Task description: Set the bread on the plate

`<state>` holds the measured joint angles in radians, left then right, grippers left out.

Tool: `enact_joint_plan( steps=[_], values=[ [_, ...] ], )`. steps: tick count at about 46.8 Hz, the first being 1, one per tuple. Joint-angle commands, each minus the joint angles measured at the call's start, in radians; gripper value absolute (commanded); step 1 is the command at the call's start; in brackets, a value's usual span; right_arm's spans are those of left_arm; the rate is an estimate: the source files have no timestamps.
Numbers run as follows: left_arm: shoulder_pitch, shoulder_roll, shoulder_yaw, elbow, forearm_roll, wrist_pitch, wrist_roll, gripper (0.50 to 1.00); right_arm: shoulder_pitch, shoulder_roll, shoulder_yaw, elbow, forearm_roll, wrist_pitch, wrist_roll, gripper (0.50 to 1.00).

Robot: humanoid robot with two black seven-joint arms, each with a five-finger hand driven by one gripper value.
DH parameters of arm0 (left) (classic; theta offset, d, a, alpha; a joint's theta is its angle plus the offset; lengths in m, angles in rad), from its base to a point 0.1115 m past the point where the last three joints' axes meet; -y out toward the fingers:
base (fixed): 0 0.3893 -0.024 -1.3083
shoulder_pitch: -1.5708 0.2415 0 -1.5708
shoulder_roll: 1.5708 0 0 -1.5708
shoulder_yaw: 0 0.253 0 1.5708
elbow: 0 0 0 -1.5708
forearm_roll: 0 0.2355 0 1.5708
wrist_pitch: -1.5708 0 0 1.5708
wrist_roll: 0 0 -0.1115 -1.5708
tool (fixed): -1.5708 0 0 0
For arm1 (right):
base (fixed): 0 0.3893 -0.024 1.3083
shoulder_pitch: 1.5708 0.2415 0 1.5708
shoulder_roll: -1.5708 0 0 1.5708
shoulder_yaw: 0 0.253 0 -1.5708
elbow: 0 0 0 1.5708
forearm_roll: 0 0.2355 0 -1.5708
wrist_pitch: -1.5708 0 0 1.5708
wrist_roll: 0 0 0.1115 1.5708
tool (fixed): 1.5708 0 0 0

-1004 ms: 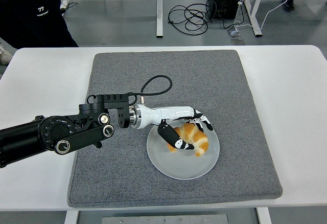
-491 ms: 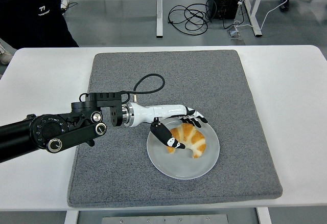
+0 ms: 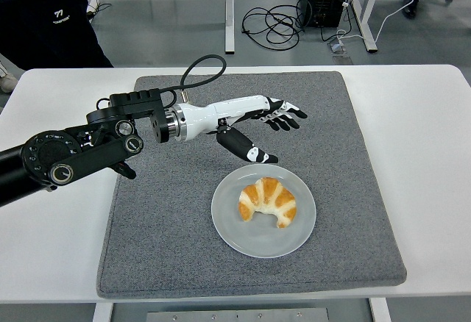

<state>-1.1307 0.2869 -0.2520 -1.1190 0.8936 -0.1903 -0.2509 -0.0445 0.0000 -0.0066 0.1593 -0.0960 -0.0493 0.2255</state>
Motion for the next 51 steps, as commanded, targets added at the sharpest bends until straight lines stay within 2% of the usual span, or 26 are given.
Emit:
enact_joint_plan(
  steps=[1, 10, 17, 26, 40, 51],
  values=[
    [-0.006, 0.006, -0.029, 0.008, -0.068, 0.002, 0.002, 0.807, 0.000, 0.000, -0.001, 0.000, 0.001, 0.000, 0.000, 1.000],
    [-0.050, 0.057, -0.081, 0.050, -0.246, 0.002, 0.002, 0.816, 0.000, 0.000, -0.001, 0.000, 0.001, 0.002, 0.000, 1.000],
    [-0.058, 0.057, -0.108, 0.136, -0.370, -0.001, 0.001, 0.821, 0.000, 0.000, -0.003, 0.000, 0.001, 0.002, 0.000, 1.000],
    [-0.041, 0.067, -0.110, 0.194, -0.499, -0.004, -0.002, 0.828, 0.001, 0.000, -0.003, 0.000, 0.001, 0.002, 0.000, 1.000],
    [0.025, 0.066, -0.148, 0.300, -0.746, -0.050, -0.004, 0.851, 0.002, 0.000, -0.003, 0.000, 0.001, 0.002, 0.000, 1.000],
    [0.144, 0.044, -0.268, 0.306, -0.776, -0.052, -0.004, 0.869, 0.002, 0.000, -0.001, 0.000, 0.001, 0.002, 0.000, 1.000]
  ],
)
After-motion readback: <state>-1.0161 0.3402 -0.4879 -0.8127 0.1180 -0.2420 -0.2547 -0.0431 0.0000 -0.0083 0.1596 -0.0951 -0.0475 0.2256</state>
